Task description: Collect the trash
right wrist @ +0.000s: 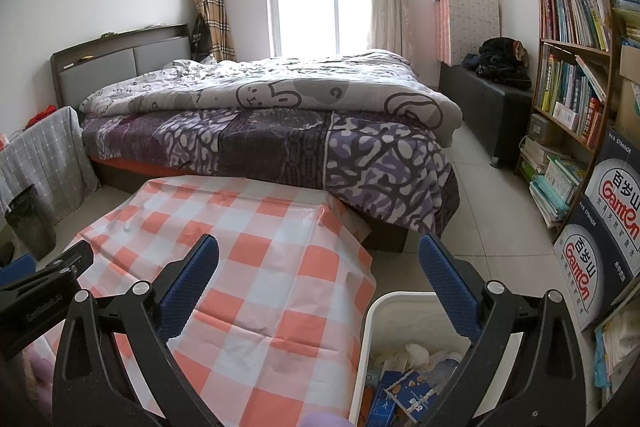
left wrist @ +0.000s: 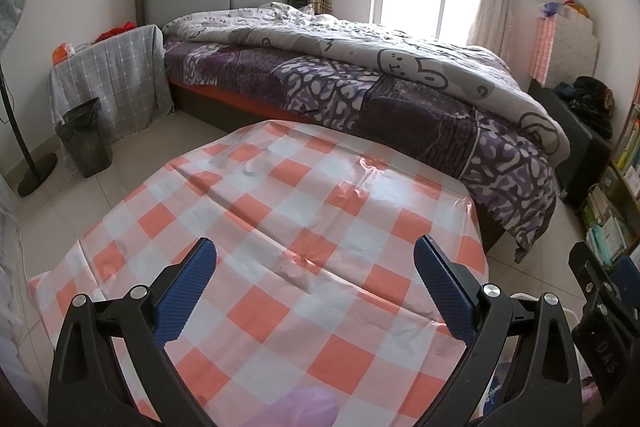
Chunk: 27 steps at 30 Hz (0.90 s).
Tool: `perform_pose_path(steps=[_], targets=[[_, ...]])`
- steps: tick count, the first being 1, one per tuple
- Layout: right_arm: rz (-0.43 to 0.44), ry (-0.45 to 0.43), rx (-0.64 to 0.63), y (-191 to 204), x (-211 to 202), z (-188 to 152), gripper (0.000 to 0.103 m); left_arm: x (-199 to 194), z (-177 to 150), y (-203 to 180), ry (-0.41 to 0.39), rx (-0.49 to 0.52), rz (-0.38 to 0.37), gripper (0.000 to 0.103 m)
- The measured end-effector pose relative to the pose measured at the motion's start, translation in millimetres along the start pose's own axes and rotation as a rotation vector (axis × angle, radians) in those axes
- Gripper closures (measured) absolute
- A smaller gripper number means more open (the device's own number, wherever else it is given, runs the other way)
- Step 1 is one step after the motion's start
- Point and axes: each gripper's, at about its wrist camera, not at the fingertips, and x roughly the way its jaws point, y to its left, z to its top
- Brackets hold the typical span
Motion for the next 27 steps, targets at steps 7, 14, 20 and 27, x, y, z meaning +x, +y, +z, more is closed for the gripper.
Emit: perform_pose_path(steps=[7, 14, 20, 27], targets=[[0.001, 0.002, 0.000, -0.8, -1.0, -1.1, 0.007, 0.1, 0.3, 0.4, 0.000, 0.001, 0.000, 0.007], [0.001, 0.004, -0.002, -0.9, -1.5, -3.6, 0.007, -0.2, -1.9, 2.1, -0.006, 0.001, 0.005, 0.007], [0.001, 0.005, -0.002, -0.5, -1.3, -3.1, 0.007, -0.9, -3.3, 1.6, -0.006, 0.005, 0.000, 0.007], [0.002, 0.006, -0.003, -1.4, -0.6, -2.4, 0.007, -5.5, -12.1, -0.2, -0.018, 0.024, -0.027, 0.010]])
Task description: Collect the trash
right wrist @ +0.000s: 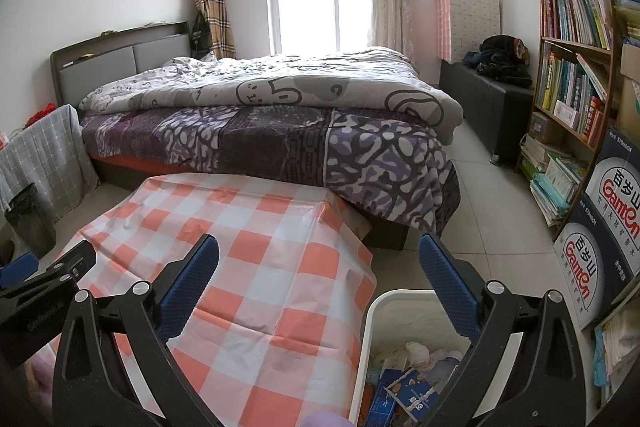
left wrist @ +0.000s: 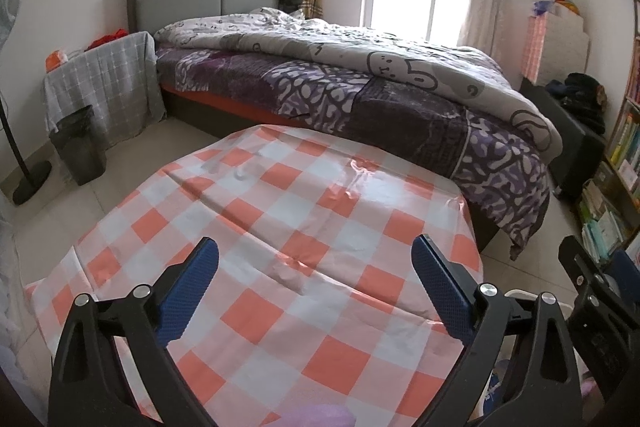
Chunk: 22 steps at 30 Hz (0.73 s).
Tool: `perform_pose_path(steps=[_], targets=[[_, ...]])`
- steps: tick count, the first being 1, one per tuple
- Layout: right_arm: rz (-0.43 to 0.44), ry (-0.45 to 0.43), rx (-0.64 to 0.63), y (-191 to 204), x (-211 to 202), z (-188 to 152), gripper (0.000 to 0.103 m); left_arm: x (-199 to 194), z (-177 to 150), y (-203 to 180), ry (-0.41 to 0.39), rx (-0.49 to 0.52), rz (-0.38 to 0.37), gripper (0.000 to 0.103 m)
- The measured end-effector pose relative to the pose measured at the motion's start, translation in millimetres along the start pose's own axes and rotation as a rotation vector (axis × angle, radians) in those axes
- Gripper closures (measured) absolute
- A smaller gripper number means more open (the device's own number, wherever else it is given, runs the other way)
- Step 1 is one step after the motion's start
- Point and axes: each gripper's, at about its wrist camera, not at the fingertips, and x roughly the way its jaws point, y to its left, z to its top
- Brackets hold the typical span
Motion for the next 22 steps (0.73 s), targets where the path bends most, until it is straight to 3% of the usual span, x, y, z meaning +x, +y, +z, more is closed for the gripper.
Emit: perform_pose_path(steps=[14, 22], targets=[[0.000, 0.000, -0.002, -0.5, 0.6, 0.7, 0.007, 1.9, 6.1, -1.2, 0.037, -0.015, -0.045, 0.010], [0.002, 0.003, -0.002, -0.2, -0.9, -0.2, 0.007, 1.3, 5.1, -1.6, 0.037, -0.010, -0.034, 0.008]])
